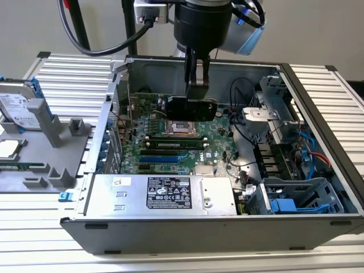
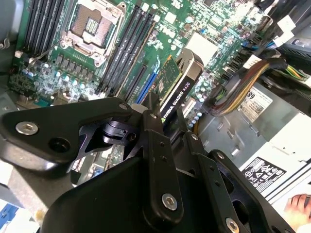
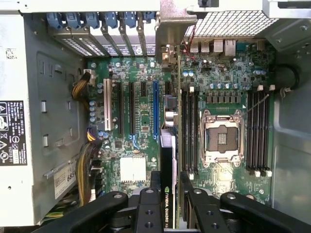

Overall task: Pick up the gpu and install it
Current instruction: 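Insert the gpu into the slot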

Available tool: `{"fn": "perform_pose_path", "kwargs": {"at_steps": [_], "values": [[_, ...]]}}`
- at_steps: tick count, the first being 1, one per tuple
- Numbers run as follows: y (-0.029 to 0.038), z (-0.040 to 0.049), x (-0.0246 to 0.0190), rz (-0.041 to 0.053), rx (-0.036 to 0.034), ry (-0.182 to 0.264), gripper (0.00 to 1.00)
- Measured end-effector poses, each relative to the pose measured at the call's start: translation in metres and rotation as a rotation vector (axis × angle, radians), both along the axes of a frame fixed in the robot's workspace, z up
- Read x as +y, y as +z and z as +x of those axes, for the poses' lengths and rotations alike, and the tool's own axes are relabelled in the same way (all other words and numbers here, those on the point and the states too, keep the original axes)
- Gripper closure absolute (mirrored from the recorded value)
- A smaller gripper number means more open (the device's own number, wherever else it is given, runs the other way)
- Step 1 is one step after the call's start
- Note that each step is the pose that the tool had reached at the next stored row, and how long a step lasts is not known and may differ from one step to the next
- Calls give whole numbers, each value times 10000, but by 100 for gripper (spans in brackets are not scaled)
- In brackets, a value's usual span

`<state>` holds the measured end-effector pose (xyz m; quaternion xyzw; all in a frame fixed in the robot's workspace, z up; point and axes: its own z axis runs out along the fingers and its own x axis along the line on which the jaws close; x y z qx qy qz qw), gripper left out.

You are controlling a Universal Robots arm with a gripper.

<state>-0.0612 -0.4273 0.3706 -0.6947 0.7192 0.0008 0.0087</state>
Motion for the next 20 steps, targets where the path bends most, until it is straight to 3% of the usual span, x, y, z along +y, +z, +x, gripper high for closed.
{"fn": "perform_pose_path", "kwargs": {"at_steps": [20], "values": [[-97, -2, 0, 0, 0, 0, 100]]}}
